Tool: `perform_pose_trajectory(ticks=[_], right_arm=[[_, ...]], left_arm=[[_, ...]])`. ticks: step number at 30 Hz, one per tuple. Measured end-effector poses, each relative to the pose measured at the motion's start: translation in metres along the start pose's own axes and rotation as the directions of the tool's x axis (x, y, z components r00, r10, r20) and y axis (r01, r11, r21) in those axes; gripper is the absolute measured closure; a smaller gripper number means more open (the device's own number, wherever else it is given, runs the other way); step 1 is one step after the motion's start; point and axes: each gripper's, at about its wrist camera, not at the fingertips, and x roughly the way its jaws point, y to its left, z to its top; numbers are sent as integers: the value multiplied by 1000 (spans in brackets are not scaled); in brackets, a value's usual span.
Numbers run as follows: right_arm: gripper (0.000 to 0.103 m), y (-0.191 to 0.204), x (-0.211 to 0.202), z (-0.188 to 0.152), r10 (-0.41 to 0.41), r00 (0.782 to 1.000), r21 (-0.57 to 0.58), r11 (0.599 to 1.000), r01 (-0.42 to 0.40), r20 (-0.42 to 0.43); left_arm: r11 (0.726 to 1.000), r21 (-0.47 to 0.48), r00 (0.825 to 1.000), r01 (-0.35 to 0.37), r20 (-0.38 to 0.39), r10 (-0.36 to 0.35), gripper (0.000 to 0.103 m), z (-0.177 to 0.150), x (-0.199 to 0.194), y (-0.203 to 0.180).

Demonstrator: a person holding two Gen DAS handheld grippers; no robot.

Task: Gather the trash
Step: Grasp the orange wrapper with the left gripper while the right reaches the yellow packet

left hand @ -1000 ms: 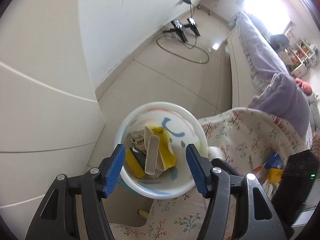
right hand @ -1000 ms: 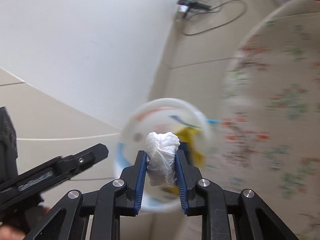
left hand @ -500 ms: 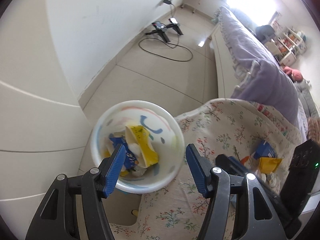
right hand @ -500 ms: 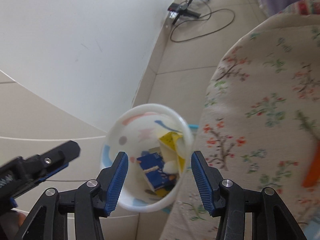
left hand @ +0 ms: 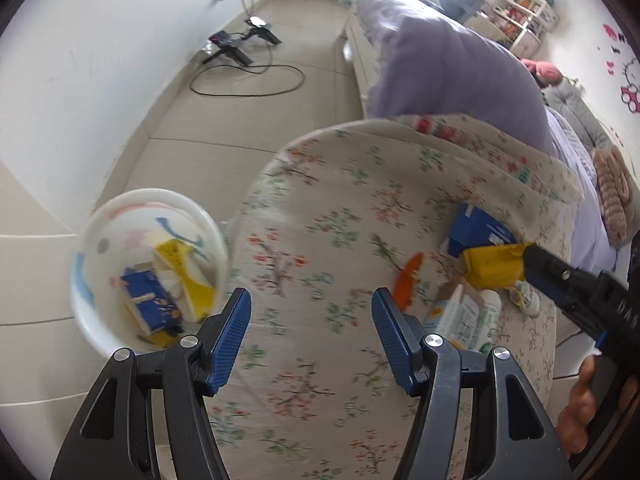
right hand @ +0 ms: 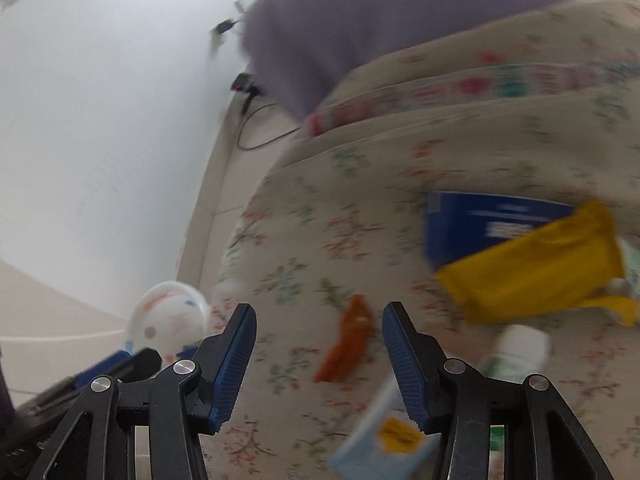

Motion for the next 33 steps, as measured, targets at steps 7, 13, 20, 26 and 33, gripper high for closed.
perform_pose_trajectory(ticks=[7, 13, 20, 26, 33], right_arm=[[45, -91, -48, 16, -80, 996, 168, 983, 75, 26], [45, -167, -63, 16, -63, 998, 371, 927, 56, 5], [45, -222, -69, 12, -111, 993, 479, 871, 113, -32], [45, -230, -62, 18, -177, 982, 397, 899, 187, -60], [45, -223, -41, 23, -249, 964, 282, 922, 266, -96]], left_arm=[[992, 128, 998, -8, -62, 16, 37, -11, 39, -56], [986, 162, 995, -38, -89, 53, 37, -14, 67, -79], [983, 173, 993, -55, -98, 73, 38, -13, 88, -87], [983, 181, 994, -22, -102, 41, 57, -12, 98, -91], [982, 187, 991, -18, -130, 43, 88, -11, 110, -91]])
